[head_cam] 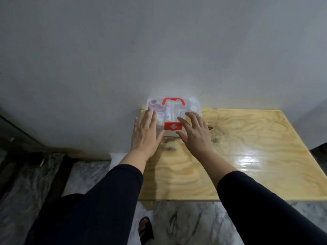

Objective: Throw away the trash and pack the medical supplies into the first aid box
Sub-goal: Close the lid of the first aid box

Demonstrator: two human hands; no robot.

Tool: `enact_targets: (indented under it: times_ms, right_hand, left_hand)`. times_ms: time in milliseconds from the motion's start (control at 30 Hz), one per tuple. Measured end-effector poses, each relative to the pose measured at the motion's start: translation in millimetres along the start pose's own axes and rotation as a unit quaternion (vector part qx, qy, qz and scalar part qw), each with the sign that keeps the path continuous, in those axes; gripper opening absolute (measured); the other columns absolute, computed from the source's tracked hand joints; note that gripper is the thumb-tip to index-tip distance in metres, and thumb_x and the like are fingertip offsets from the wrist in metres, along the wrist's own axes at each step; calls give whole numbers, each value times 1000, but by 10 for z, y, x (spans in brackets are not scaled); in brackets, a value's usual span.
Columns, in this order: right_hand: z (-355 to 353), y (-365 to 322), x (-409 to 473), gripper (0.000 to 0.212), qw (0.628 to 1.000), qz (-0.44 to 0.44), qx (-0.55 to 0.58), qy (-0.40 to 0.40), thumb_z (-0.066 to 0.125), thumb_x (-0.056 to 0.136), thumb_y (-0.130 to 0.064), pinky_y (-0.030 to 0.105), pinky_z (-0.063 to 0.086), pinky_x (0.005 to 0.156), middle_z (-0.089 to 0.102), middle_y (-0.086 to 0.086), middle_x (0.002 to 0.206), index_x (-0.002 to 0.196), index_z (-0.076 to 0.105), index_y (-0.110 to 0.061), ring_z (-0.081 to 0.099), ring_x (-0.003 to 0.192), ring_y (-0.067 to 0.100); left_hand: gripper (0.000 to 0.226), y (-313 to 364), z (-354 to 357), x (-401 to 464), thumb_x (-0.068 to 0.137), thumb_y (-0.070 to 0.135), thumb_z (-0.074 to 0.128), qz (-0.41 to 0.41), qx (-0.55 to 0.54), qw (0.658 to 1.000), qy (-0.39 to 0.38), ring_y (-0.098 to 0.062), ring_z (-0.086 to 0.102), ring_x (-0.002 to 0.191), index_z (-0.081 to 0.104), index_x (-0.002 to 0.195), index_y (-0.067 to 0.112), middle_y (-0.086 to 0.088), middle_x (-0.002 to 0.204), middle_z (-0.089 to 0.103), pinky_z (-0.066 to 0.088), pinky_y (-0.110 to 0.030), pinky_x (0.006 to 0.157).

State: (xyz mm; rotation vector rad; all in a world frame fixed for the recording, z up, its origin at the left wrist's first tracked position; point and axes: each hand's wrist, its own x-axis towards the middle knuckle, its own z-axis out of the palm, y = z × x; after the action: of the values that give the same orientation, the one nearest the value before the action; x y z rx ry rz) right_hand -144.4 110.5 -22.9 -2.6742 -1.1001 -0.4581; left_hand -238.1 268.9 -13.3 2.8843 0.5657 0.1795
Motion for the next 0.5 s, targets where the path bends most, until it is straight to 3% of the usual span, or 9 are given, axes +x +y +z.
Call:
enact_targets:
  times_ms: [100, 233, 500]
  right_hand:
    - [-1, 45, 162, 62, 998, -12, -5, -57, 53, 91, -41, 51, 23, 117, 29, 15, 154, 144, 35, -16, 22, 145, 33]
    - [80, 120, 332, 74, 990, -9, -15, -138, 40, 94, -48, 50, 0, 119, 1, 12, 161, 151, 4, -16, -5, 148, 29]
    - [196, 298, 631, 75, 987, -20, -27, -155, 40, 94, -48, 45, -11, 112, -3, 9, 161, 151, 2, -20, -10, 148, 27]
  left_hand:
    - [76, 31, -25, 215, 99, 52, 29, 61, 39, 997, -15, -18, -10, 150, -7, 154, 14, -3, 163, -11, 0, -44, 123]
    - [78, 54, -8, 467, 99, 51, 32, 91, 81, 991, -55, -19, -10, 150, -7, 154, 14, -4, 163, -10, 0, -44, 123]
    - [75, 66, 117, 758, 101, 45, 32, 85, 116, 989, -39, -21, -12, 150, -10, 153, 12, -5, 163, -14, -3, -43, 123]
